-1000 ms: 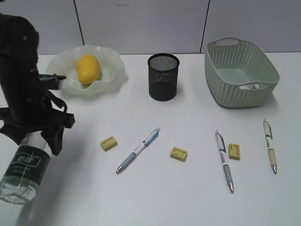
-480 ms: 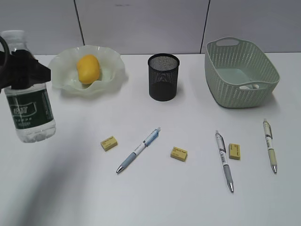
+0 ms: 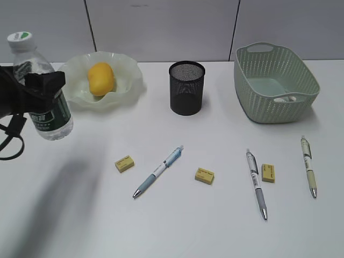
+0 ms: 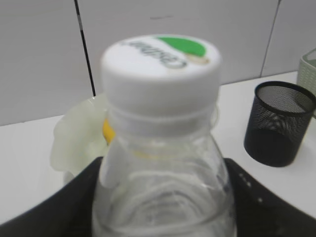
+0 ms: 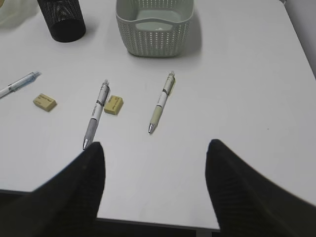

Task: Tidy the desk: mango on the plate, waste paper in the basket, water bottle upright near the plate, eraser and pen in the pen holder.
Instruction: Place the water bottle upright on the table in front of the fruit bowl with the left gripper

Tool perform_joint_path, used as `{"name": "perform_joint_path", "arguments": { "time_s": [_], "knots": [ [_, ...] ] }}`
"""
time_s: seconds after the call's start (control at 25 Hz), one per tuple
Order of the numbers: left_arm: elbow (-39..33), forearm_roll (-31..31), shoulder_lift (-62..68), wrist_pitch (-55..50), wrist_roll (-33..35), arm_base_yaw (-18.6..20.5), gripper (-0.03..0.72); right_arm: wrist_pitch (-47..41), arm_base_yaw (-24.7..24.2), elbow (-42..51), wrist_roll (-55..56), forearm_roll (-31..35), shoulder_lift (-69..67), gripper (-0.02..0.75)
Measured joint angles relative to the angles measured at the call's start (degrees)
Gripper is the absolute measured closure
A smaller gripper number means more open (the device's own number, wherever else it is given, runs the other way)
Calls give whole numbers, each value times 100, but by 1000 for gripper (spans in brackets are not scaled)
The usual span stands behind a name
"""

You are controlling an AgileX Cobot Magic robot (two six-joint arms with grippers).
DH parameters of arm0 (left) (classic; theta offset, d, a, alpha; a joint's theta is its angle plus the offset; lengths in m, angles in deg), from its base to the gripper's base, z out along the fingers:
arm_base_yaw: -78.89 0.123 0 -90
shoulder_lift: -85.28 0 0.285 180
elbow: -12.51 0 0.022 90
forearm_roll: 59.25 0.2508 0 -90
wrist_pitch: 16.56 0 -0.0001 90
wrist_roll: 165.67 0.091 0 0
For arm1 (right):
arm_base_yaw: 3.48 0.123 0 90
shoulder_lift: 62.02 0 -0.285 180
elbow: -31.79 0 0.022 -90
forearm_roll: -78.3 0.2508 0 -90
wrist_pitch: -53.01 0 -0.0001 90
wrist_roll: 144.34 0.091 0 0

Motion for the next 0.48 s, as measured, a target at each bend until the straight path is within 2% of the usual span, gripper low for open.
{"name": "perform_joint_path", "arguments": {
  "time_s": [0.28,0.48],
  "knots": [
    [0,-658,1543,2130,281,19,191,0,0,0,0,0,0,227],
    [164,-816,2468,2997,283,19,191,0,0,0,0,0,0,227]
  ]
}}
